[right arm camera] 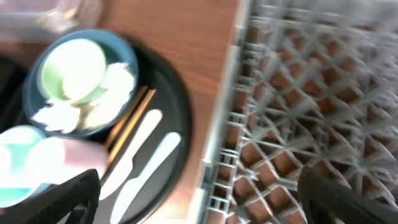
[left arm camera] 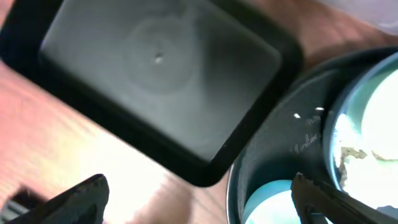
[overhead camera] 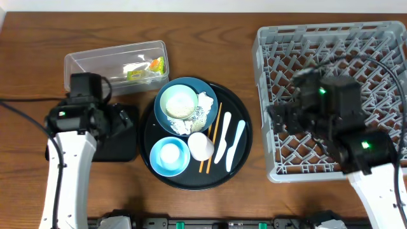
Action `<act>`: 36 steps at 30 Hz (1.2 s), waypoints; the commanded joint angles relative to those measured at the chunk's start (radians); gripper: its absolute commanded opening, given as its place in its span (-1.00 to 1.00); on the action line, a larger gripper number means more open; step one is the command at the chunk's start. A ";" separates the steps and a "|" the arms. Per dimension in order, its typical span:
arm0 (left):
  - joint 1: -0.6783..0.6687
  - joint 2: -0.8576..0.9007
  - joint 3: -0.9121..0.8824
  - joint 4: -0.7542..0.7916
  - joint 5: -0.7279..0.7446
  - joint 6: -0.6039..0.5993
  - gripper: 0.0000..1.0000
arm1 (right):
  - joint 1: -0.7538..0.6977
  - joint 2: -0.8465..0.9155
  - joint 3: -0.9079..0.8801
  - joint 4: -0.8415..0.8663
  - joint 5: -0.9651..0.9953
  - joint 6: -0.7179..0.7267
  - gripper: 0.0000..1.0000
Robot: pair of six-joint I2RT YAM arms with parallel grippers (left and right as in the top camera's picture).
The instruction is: Sort waste into correct bins and load items into the dishwasher rack
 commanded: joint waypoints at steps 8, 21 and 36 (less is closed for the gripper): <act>0.209 0.000 -0.090 -0.010 0.154 -0.039 0.93 | 0.330 0.308 0.154 -0.014 -0.006 -0.024 0.98; 0.215 0.000 -0.091 -0.013 0.153 -0.039 0.94 | 0.574 0.599 0.154 0.117 0.047 0.003 0.98; 0.215 0.000 -0.091 -0.013 0.153 -0.039 0.94 | 0.592 0.724 0.154 0.158 0.058 0.058 0.38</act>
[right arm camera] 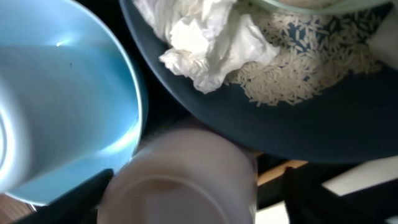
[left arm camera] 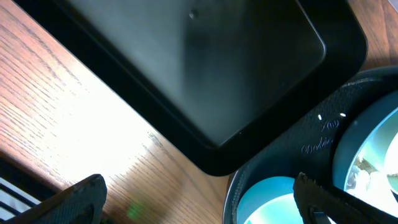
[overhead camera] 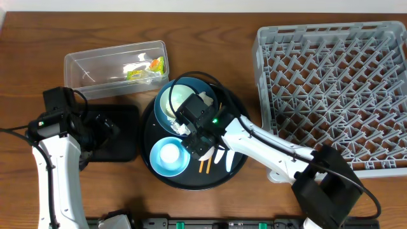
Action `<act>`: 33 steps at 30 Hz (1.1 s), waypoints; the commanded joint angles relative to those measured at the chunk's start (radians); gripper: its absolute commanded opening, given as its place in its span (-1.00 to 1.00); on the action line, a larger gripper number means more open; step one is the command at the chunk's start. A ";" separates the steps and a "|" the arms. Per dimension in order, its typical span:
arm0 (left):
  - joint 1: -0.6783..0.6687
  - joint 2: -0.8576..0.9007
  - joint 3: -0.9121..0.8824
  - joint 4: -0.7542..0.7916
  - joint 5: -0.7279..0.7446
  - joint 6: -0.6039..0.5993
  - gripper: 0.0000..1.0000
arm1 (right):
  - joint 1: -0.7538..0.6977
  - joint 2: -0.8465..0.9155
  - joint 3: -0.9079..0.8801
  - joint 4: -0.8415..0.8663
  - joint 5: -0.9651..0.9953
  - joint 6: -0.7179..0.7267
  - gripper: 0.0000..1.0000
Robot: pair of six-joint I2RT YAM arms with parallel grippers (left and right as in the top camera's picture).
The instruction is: Sort waste into correct bins and load items into the dishwasher rack
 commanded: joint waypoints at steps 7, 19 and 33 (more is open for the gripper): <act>0.005 0.000 -0.006 -0.006 -0.002 -0.008 0.95 | -0.001 -0.020 0.021 -0.029 0.024 0.058 -0.22; 0.005 0.000 -0.006 -0.006 -0.002 -0.008 0.94 | -0.220 -0.368 0.112 -0.139 0.107 0.076 -0.22; 0.005 0.000 -0.006 -0.006 -0.002 -0.008 0.95 | -0.951 -0.497 0.109 -0.282 0.219 0.098 -0.23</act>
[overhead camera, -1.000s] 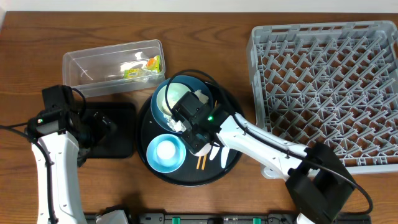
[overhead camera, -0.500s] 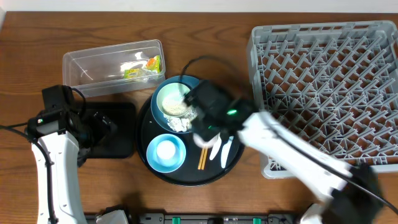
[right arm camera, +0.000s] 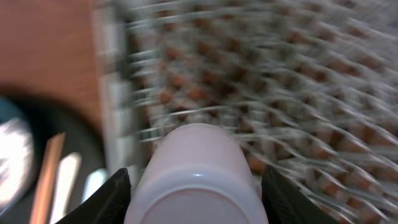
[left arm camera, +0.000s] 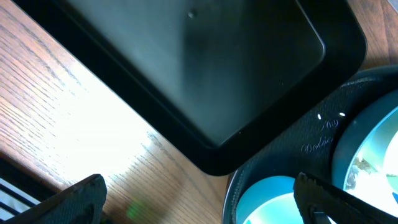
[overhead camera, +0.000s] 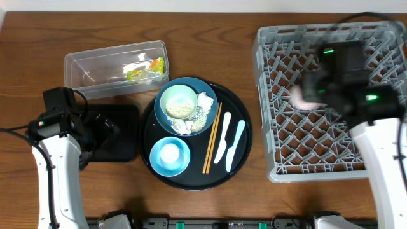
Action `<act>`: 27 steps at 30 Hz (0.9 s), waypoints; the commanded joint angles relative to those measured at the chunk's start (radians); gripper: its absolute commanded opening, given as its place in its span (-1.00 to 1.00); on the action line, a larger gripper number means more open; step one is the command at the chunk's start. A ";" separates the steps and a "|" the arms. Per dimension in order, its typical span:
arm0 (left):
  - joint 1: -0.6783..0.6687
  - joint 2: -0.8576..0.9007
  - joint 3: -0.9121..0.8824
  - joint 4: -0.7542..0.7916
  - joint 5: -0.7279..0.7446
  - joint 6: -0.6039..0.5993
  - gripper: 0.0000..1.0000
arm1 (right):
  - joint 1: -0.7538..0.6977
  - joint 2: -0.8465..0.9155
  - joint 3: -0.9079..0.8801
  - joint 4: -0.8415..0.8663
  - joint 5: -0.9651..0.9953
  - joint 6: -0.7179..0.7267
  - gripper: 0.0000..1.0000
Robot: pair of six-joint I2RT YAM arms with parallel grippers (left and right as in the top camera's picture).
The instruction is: Sort waste into correct bins and load items into the dishwasher rack
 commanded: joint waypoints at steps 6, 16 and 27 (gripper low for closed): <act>0.005 0.000 -0.006 -0.006 -0.004 -0.008 0.94 | -0.431 0.024 -0.002 0.056 0.053 0.009 -0.24; 0.005 0.000 -0.006 -0.006 -0.004 -0.008 0.94 | -0.733 0.120 -0.013 0.158 0.052 0.005 -0.25; 0.005 0.000 -0.006 -0.013 -0.004 -0.008 0.94 | -0.826 0.288 -0.013 0.244 0.049 0.006 -0.27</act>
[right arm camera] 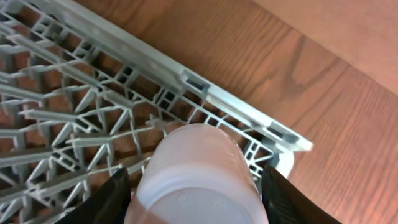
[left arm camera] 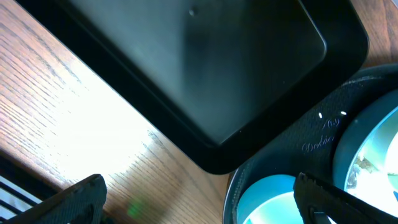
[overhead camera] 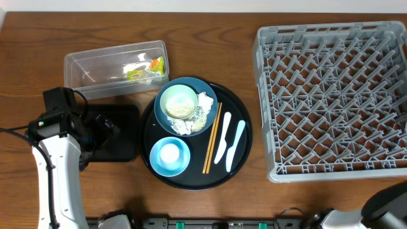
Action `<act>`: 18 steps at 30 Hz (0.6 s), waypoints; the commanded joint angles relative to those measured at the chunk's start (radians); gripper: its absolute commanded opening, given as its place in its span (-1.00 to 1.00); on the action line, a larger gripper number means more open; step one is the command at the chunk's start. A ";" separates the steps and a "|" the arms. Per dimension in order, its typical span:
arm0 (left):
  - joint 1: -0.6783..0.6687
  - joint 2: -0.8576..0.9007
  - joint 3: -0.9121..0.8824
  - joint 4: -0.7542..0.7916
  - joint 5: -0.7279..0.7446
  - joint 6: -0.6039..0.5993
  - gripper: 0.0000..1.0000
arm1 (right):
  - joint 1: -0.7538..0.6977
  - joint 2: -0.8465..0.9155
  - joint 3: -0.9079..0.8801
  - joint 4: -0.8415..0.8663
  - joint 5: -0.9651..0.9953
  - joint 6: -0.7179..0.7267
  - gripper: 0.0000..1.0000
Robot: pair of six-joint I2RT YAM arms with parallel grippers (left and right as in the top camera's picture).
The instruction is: Sort waste into correct bins and load items into the dishwasher rack
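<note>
A pale pink cup fills the right wrist view, bottom toward the camera, with my right gripper shut on it above a corner of the grey dishwasher rack. The overhead view shows the rack with nothing in it and neither the cup nor that gripper. The round black tray carries a dark blue plate with a green bowl, crumpled tissue and rice, a light blue bowl, chopsticks and two white utensils. My left gripper hangs open beside the black bin.
A clear bin holding wrappers stands at the back left. The black bin sits left of the tray. Bare wooden table lies beyond the rack's corner. A piece of the right arm shows at the bottom right.
My right gripper, with the cup in it, has gone from over the rack's upper middle to one of its corners, out of the overhead view. The left arm has not moved.
The cup lay on the tray beside the light blue bowl while my right gripper was open over the rack. Then that gripper was at the cup on the tray. Later the cup was off the tray, held above the rack, and now at its corner.
</note>
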 commanded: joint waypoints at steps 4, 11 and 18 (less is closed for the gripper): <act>0.005 0.000 -0.006 -0.007 -0.004 -0.009 0.94 | -0.007 0.077 -0.006 0.026 0.008 0.005 -0.27; 0.005 0.000 -0.006 -0.006 -0.004 -0.009 0.94 | -0.009 0.133 -0.006 0.033 0.045 0.006 -0.25; 0.005 0.000 -0.006 -0.006 -0.004 -0.009 0.94 | -0.009 0.138 -0.006 0.030 0.017 0.006 0.99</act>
